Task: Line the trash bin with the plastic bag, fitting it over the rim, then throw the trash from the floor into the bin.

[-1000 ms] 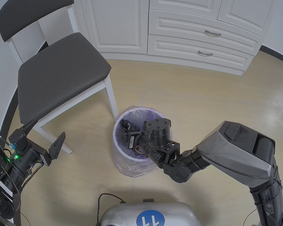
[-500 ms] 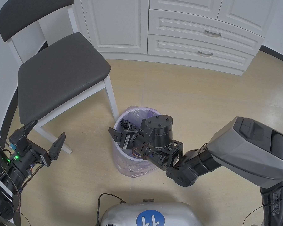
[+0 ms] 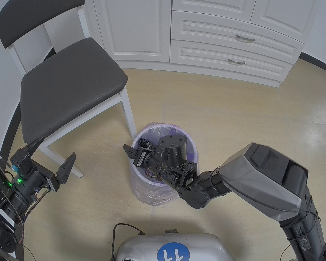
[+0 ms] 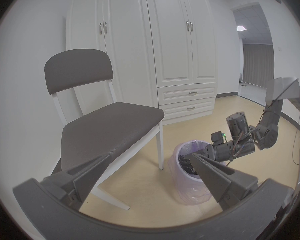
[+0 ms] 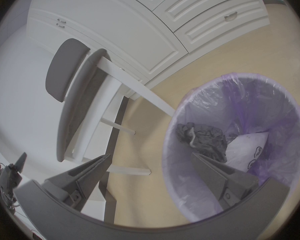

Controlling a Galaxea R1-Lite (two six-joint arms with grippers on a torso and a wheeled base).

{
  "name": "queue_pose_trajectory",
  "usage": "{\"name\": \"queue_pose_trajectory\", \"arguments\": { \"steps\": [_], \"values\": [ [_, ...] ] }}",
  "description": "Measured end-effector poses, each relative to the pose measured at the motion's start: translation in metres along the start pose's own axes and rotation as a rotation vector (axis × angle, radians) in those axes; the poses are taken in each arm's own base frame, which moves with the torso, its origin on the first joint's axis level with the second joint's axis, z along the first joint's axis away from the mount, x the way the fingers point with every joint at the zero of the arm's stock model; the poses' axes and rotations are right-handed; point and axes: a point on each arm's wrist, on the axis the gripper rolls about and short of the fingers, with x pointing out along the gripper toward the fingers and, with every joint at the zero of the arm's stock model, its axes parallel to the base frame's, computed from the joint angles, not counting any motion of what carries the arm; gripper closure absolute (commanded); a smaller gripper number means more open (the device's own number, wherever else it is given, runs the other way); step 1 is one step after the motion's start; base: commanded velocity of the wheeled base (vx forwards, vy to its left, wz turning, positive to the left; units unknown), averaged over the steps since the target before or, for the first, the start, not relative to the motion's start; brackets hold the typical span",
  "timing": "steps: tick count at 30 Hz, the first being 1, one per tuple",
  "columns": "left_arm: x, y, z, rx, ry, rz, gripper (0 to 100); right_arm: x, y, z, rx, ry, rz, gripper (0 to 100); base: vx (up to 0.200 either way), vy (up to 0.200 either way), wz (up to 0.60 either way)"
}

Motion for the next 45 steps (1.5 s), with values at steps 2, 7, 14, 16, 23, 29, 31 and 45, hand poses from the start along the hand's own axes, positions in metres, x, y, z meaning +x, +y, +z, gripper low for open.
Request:
{"name": "queue_pose_trajectory", "arguments": {
  "steps": [2,7,14,16,23,29,31,45],
  "values": [
    [0.001,0.0,0.0,0.0,-0.002,0.001,0,0.007,-0.008,-0.001,0.005,-0.008,-0.008,0,0.0,0.0,0.0],
    [0.002,0.001,0.001,0.0,-0.007,0.003,0,0.022,-0.023,-0.005,0.026,-0.029,-0.017,0,0.0,0.0,0.0],
    [0.005,0.002,0.004,0.0,-0.02,0.011,0,0.041,-0.041,0.001,0.049,-0.097,-0.022,0,0.0,0.0,0.0],
    [0.006,0.002,0.004,0.0,-0.022,0.014,0,0.045,-0.051,0.003,0.052,-0.11,-0.038,0,0.0,0.0,0.0],
    [0.006,0.003,0.004,0.0,-0.022,0.017,0,0.044,-0.061,0.003,0.053,-0.108,-0.061,0,0.0,0.0,0.0],
    [0.006,0.003,0.004,0.0,-0.019,0.015,0,0.022,-0.046,0.015,0.047,-0.076,-0.074,0,0.0,0.0,0.0],
    [0.005,0.002,0.003,0.0,-0.016,0.013,0,0.008,-0.037,0.024,0.042,-0.067,-0.078,0,0.0,0.0,0.0],
    [-0.003,-0.007,0.002,-0.045,-0.009,-0.039,0,-0.14,0.024,0.107,-0.205,0.005,-0.137,0,0.0,0.0,0.0]
  ]
}}
